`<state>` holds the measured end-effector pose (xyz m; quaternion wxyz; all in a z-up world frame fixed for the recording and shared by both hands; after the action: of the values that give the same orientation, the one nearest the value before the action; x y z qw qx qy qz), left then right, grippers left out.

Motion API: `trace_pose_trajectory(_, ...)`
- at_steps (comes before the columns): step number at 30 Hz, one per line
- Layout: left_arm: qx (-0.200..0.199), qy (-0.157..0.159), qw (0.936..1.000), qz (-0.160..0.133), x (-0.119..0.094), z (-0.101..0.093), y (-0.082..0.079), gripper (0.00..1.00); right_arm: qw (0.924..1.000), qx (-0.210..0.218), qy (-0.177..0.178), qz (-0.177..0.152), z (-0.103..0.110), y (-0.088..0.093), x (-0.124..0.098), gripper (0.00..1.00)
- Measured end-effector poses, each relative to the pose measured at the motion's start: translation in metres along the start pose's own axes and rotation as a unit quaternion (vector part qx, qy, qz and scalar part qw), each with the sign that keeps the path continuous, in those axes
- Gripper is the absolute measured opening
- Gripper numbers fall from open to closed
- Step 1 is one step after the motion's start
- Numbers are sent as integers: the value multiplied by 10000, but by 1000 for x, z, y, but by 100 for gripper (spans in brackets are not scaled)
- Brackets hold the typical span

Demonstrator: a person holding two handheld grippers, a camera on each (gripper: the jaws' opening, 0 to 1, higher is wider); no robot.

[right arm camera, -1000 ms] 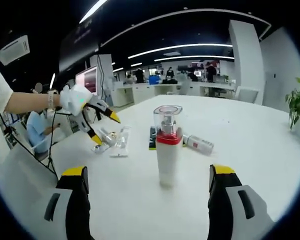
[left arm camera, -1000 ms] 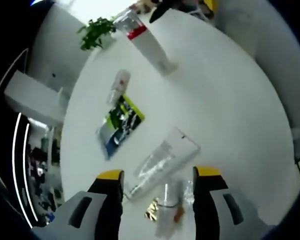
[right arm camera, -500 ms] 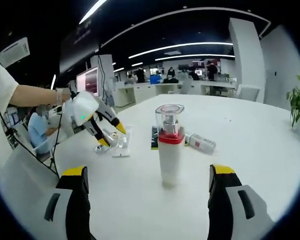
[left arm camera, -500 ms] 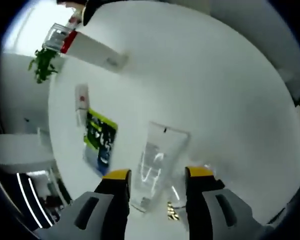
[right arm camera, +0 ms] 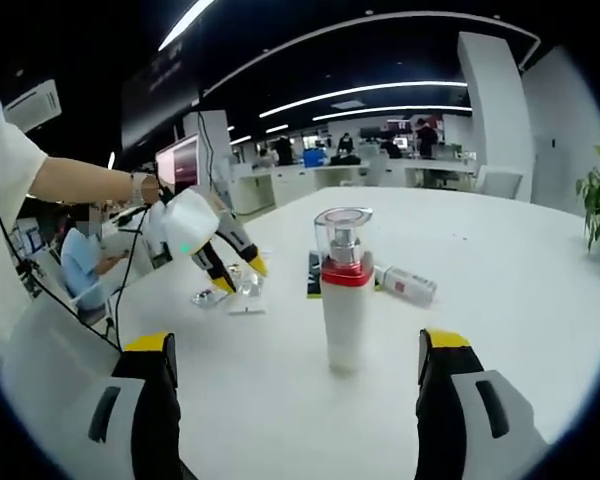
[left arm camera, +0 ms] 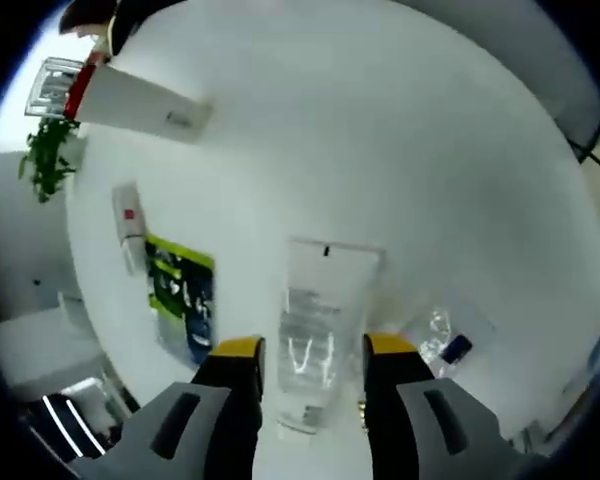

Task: Arrange the skincare products in the storage area until every visible bottle or jar stands upright without overlapping.

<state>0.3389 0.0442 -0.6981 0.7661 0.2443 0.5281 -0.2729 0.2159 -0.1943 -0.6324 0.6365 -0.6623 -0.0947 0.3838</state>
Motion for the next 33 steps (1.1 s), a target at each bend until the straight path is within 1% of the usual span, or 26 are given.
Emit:
trace_pose_trajectory(2,21,117,9999,-54,3,-1,0,38,10000,10,-10,3,0,0,0,100)
trace_pose_trajectory(4,-51,241,9996,-97,6,-1,0,38,10000,15,-21,19,0,0,0,100)
trace_pose_trajectory(7,22,296,9995,-120,4,-2,-4,37,10000,5,-16,36,0,1,0,100)
trace_pose_trajectory(10,47,643,9976,-248,6,-4,-7,35,10000,12,-32,54,0,1,0,100)
trace_pose_trajectory(11,96,661,9975,-241,6,-4,-8,35,10000,-4,-18,72,0,1,1,100)
trace_pose_trajectory(12,88,714,9972,-214,7,-4,-7,35,10000,-26,-4,83,0,1,1,100)
trace_pose_trajectory(14,45,752,9968,-267,9,0,-6,36,10000,-34,2,88,0,2,0,100)
trace_pose_trajectory(16,-1,906,9954,-322,11,0,-4,34,10000,-14,14,86,0,2,-1,100)
trace_pose_trajectory(17,50,941,9949,-361,12,1,-3,34,10000,-9,35,87,-1,2,-1,100)
trace_pose_trajectory(20,-6,1082,9932,-425,13,2,-2,34,9999,10,63,77,-3,1,-2,100)
trace_pose_trajectory(22,-27,1164,9923,-432,14,3,-2,34,9999,25,69,79,-2,2,-2,100)
trace_pose_trajectory(26,77,1352,9898,-436,16,4,-2,34,9999,44,55,104,-3,2,-1,100)
trace_pose_trajectory(28,44,1477,9881,-436,18,6,-3,34,9999,49,79,130,-3,3,-1,100)
trace_pose_trajectory(30,10,1442,9885,-449,20,11,-1,39,9999,69,80,123,-4,3,-1,100)
trace_pose_trajectory(33,-29,1476,9877,-511,20,11,0,40,9999,94,90,109,-5,3,-1,100)
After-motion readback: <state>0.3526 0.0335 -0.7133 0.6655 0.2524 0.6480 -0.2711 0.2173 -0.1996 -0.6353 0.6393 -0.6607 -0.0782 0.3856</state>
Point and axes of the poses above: the point that each gripper's makers call its tool centre point, and the gripper's own axes: x roughly forward along the fingers, z roughly to its left, y roughly out of its underside, the point moved 6 cm from there along -x, roughly backward along the fingers, and after that the axes turned 1 degree about z, right-handed, at the moved point
